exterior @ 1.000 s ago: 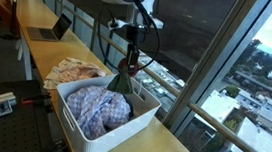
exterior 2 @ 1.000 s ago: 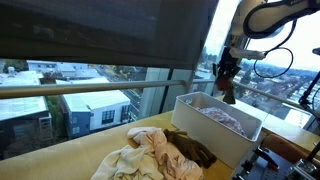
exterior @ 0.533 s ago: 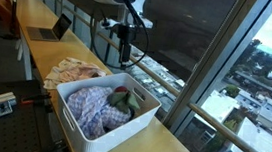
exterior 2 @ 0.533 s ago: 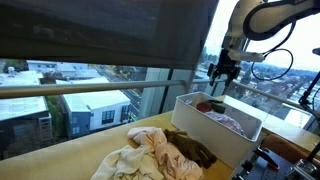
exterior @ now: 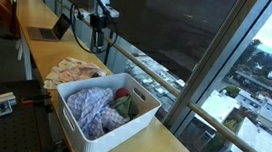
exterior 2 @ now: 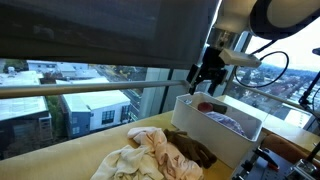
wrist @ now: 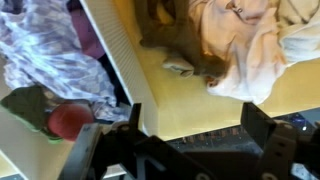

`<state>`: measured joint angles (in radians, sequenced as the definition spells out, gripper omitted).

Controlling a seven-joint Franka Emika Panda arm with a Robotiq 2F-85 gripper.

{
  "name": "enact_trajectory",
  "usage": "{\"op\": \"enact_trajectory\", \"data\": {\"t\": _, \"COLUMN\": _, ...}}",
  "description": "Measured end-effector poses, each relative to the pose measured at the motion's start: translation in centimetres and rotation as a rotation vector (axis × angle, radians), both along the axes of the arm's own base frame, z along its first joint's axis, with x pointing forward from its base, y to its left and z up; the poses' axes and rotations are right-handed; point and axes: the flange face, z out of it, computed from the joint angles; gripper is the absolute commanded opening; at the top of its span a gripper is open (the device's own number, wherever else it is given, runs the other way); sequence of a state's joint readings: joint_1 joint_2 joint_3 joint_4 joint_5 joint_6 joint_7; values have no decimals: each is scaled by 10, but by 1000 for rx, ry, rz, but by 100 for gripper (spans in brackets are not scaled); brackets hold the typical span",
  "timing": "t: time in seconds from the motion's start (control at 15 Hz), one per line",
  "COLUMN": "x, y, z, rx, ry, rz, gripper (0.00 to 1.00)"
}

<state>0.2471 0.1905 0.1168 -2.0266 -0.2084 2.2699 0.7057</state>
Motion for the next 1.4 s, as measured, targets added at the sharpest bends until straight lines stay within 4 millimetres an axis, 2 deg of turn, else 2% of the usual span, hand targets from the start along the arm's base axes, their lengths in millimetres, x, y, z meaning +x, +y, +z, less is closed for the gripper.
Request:
{"op": "enact_trajectory", "data": {"t": 0.13, "x": -8, "y": 34, "z": -24, "rx": 19, "ry": 5, "rz": 57, "gripper": 100}}
{"op": "enact_trajectory", "data": {"t": 0.27, "x": -13, "y": 59, "z": -53, "rx": 33, "ry": 21, "rz": 102, "gripper": 100}}
{"op": "enact_trajectory", "data": {"t": 0.53, "x": -20, "y": 90, "z": -109, "rx": 46, "ry": 63, "rz": 151, "gripper": 100}}
{"op": "enact_trajectory", "data": {"t": 0.73, "x": -21, "y": 108, "z": -138, "rx": 50, "ry": 97, "rz": 168, "gripper": 100}}
{"op": "enact_trajectory", "data": {"t": 1.0, "x": -16, "y": 128, "z": -164, "rx": 75, "ry": 127, "rz": 178, "gripper": 100}}
{"op": "enact_trajectory", "data": {"t": 1.2, "x": -10, "y": 134, "z": -185, "rx": 96, "ry": 157, "rz": 181, "gripper": 100}}
{"op": "enact_trajectory", "data": {"t": 1.4, "x": -7, "y": 134, "z": -215, "rx": 100, "ry": 194, "rz": 192, "gripper": 100}}
